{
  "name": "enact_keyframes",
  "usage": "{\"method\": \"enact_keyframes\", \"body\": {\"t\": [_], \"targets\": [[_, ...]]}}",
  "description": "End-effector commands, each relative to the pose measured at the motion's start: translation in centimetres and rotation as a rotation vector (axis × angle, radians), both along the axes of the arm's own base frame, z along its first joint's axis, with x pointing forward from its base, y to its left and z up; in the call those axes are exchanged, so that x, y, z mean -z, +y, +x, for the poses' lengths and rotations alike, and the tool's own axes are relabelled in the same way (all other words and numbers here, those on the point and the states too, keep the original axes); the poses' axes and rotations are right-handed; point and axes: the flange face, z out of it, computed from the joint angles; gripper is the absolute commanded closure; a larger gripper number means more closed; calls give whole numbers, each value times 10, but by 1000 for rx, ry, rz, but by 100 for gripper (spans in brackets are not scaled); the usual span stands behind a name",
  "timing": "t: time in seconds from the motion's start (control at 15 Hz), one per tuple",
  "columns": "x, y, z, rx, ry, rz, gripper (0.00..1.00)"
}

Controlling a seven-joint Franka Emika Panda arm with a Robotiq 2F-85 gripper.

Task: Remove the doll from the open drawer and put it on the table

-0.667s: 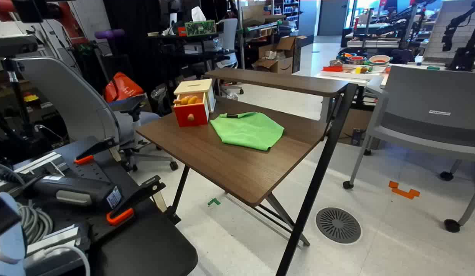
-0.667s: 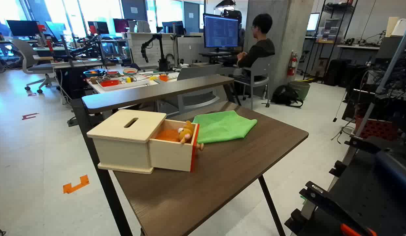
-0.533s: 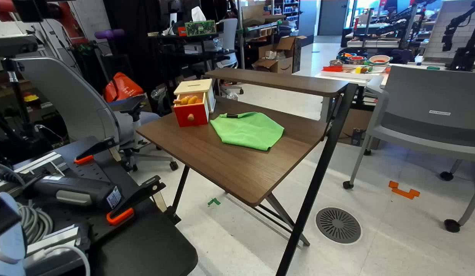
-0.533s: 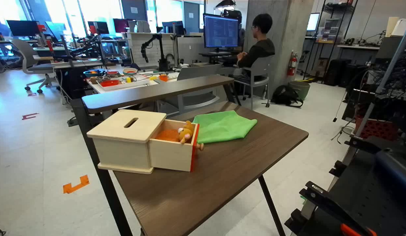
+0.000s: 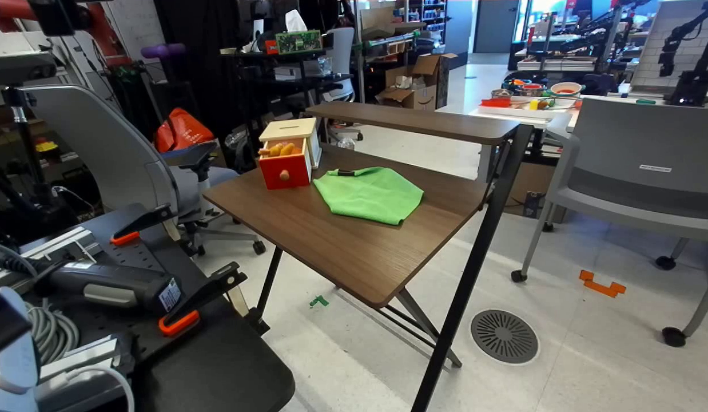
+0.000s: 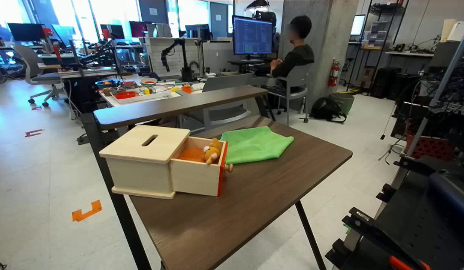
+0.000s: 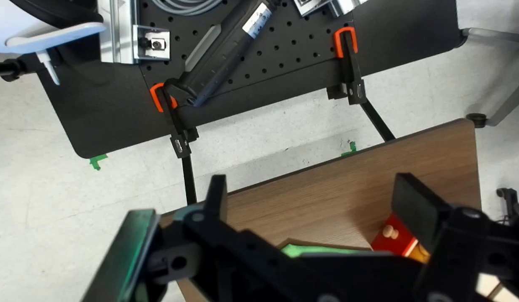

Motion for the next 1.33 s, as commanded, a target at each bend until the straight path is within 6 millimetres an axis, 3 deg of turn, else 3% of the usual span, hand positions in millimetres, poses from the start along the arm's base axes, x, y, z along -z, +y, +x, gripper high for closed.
{"method": "enact_keyframes", "body": {"t": [0.0,0.27,0.6,0.87,1.27], "targets": [[12,16,28,37,-70,0,0],[35,47,68,80,-166,0,0],[73,109,125,118,-266,31,0],[116,151,174,131,-311,52,0],[186,187,237,120,-298,10,0]]}}
